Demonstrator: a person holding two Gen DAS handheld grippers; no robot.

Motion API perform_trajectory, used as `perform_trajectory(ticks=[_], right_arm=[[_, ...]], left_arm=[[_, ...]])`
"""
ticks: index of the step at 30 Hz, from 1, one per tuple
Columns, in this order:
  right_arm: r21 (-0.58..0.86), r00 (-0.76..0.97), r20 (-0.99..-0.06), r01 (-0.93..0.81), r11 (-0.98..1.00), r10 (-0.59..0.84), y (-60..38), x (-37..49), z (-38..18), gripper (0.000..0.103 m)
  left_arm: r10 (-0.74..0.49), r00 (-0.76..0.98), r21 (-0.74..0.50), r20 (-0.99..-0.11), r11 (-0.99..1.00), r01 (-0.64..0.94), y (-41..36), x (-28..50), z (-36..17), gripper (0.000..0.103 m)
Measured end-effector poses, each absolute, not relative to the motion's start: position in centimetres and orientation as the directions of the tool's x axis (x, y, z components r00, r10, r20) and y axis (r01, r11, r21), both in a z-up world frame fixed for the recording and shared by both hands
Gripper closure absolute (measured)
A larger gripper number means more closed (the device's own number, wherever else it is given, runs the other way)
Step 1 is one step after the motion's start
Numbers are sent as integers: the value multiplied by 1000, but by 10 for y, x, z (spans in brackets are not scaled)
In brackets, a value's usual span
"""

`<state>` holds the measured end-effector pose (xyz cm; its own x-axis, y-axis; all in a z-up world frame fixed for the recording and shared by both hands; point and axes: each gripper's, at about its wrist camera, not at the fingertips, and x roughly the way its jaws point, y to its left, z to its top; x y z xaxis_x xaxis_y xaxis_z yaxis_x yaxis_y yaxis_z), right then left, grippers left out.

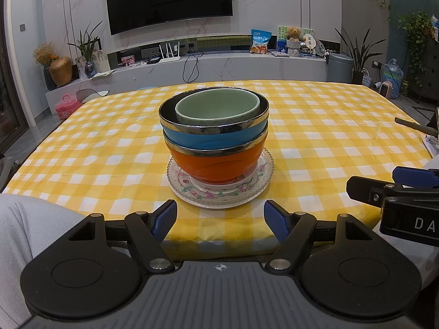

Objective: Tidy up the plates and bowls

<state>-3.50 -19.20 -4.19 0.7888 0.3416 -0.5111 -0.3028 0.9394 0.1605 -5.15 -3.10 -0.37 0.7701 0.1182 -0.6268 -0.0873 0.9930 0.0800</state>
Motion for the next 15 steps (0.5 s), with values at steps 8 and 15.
perform_trajectory(ticks=[8, 15], right_arm=[[159, 789, -512, -303, 940, 341, -192, -35, -42, 28], [154, 789, -513, -302, 941, 338, -193, -35, -43, 28]], left_arm=[[118, 770, 80, -627, 993, -87, -32, -50, -4, 18], [118, 771, 79, -626, 993, -88, -32, -50, -4, 19]])
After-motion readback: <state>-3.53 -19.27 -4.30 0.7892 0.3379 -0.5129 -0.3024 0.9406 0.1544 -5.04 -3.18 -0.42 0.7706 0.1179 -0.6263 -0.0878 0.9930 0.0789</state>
